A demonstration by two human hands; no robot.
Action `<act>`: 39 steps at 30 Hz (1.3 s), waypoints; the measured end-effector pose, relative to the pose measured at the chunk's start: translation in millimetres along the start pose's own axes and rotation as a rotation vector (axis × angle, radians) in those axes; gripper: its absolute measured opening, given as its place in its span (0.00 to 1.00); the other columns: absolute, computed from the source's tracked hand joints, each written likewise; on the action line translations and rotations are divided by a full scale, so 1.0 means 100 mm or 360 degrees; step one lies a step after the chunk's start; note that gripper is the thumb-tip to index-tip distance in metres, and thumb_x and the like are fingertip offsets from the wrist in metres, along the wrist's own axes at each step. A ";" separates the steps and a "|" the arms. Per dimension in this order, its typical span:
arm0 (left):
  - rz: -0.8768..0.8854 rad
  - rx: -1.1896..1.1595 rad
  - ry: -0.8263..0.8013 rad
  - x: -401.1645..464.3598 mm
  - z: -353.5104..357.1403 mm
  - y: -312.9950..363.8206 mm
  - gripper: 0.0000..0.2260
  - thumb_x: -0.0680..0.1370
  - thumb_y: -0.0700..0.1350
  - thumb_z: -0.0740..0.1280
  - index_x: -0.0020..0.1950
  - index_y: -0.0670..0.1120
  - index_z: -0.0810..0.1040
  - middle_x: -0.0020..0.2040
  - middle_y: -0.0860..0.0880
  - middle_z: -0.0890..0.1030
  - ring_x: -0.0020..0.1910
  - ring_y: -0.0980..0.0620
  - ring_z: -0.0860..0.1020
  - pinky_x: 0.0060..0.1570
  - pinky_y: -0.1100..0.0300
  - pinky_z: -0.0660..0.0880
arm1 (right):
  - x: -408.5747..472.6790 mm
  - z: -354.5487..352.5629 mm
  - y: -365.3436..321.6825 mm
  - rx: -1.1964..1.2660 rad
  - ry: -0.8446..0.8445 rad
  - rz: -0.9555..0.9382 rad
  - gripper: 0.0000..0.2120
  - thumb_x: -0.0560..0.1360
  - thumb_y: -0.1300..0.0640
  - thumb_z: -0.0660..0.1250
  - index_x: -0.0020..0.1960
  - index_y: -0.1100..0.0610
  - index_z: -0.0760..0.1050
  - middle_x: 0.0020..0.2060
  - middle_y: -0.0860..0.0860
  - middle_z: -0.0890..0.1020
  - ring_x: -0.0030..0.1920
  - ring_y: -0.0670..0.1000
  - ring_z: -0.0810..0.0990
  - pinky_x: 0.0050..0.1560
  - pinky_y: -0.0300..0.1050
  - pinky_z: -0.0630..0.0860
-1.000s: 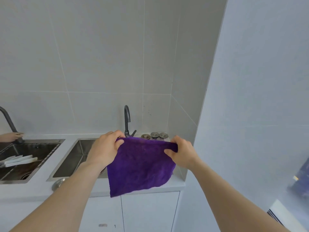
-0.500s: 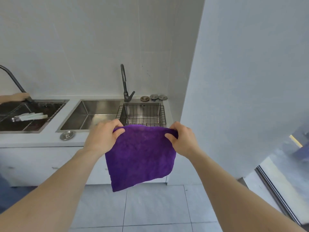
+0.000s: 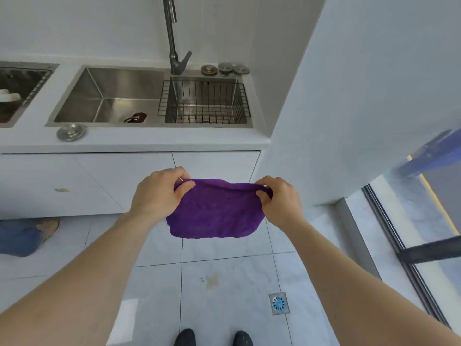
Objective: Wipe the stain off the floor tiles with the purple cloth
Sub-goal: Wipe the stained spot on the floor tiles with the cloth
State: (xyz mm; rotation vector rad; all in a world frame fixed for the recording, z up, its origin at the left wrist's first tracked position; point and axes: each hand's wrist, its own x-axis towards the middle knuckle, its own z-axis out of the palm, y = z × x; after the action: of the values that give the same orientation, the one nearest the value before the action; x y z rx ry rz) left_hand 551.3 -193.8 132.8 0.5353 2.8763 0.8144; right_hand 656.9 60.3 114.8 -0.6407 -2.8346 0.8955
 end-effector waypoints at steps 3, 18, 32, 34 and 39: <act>-0.0019 -0.0054 -0.0066 -0.06 0.35 -0.33 0.08 0.80 0.55 0.66 0.50 0.52 0.81 0.46 0.52 0.84 0.47 0.44 0.80 0.44 0.52 0.72 | -0.14 0.45 0.13 -0.0017 0.0029 0.0084 0.09 0.79 0.60 0.66 0.54 0.50 0.80 0.47 0.50 0.80 0.43 0.53 0.78 0.42 0.47 0.74; -0.0205 -0.0044 -0.0444 -0.70 2.23 -1.84 0.08 0.80 0.55 0.66 0.48 0.53 0.80 0.43 0.54 0.84 0.44 0.46 0.80 0.43 0.51 0.75 | -0.88 2.56 1.22 0.0117 -0.0088 0.0503 0.08 0.78 0.61 0.66 0.50 0.49 0.80 0.44 0.49 0.79 0.43 0.52 0.79 0.40 0.51 0.78; -0.0369 -0.0024 -0.0634 -1.52 4.65 -3.13 0.09 0.80 0.57 0.65 0.46 0.54 0.78 0.40 0.56 0.84 0.41 0.48 0.80 0.42 0.51 0.77 | -1.54 4.69 2.88 0.0096 -0.0109 0.0598 0.09 0.76 0.62 0.65 0.48 0.49 0.78 0.43 0.47 0.78 0.39 0.44 0.77 0.34 0.46 0.73; -0.0375 -0.0026 -0.0637 -1.62 5.00 -3.34 0.09 0.79 0.58 0.65 0.45 0.54 0.78 0.39 0.56 0.83 0.40 0.49 0.80 0.41 0.52 0.77 | -1.59 5.03 3.12 0.0069 -0.0110 0.0582 0.08 0.76 0.61 0.65 0.47 0.48 0.78 0.43 0.46 0.78 0.38 0.46 0.77 0.35 0.48 0.75; -0.0368 -0.0013 -0.0653 -1.78 5.85 -3.85 0.10 0.80 0.58 0.65 0.45 0.54 0.78 0.38 0.56 0.83 0.39 0.50 0.79 0.38 0.54 0.75 | -1.70 5.86 3.69 -0.0016 -0.0072 0.0494 0.06 0.76 0.61 0.65 0.47 0.50 0.76 0.42 0.47 0.77 0.36 0.51 0.77 0.34 0.51 0.77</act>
State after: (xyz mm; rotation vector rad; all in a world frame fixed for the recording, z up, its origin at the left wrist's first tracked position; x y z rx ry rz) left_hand 713.3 -278.4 -566.7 0.3146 2.4958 0.5979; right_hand 817.0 -47.2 -571.2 -1.0978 -2.8270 0.9482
